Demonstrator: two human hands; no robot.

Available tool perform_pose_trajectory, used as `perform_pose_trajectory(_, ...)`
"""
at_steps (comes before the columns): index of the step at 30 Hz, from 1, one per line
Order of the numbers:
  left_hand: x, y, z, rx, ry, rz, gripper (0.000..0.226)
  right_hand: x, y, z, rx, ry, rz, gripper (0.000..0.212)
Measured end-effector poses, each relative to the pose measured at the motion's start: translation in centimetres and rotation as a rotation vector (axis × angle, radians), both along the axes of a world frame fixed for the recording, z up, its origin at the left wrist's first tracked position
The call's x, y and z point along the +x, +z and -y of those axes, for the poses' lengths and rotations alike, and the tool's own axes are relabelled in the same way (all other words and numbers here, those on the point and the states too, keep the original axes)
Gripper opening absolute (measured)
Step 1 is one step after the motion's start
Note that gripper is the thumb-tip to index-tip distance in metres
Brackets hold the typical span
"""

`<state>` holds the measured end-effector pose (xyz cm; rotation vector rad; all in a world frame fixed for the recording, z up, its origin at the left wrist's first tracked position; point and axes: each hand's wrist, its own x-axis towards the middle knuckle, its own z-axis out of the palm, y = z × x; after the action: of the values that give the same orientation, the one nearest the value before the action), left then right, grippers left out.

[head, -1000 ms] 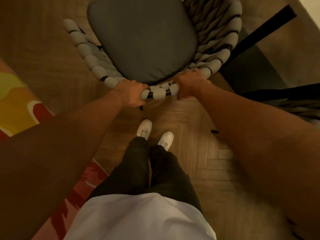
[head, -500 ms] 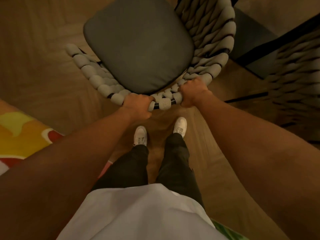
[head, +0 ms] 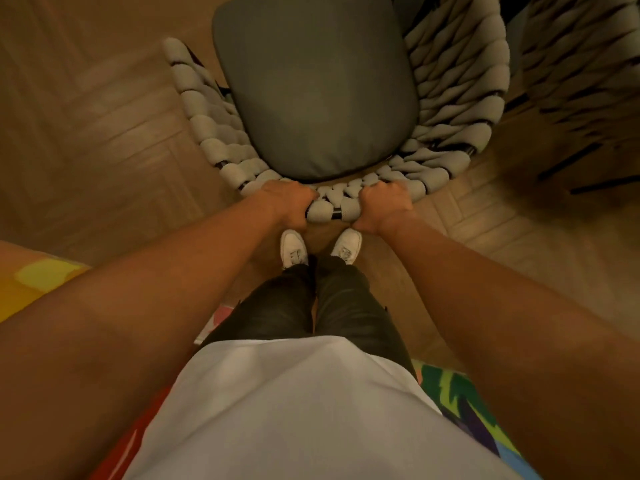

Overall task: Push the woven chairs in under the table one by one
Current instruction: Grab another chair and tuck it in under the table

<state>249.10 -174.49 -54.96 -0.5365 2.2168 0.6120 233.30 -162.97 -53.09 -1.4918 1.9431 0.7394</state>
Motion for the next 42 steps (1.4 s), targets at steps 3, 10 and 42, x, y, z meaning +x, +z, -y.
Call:
perform_pose_trajectory(3, -1.0, -0.7, -2.1, 0.030, -0.062, 0.005, 0.067, 0.3, 0.1, -2.0, 0.020, 0.025, 0.051, 0.048)
perform_pose_trajectory(10, -1.8, -1.0, -4.2, 0.036, -0.046, -0.054, 0.064, -6.2, 0.0, -4.3, 0.014, 0.159, 0.189, 0.072)
perform_pose_trajectory(42, -1.8, -0.9, 14.2, -0.024, -0.302, -0.136, 0.052, 0.6, 0.3, 9.5, 0.090, -0.423, 0.162, 0.103)
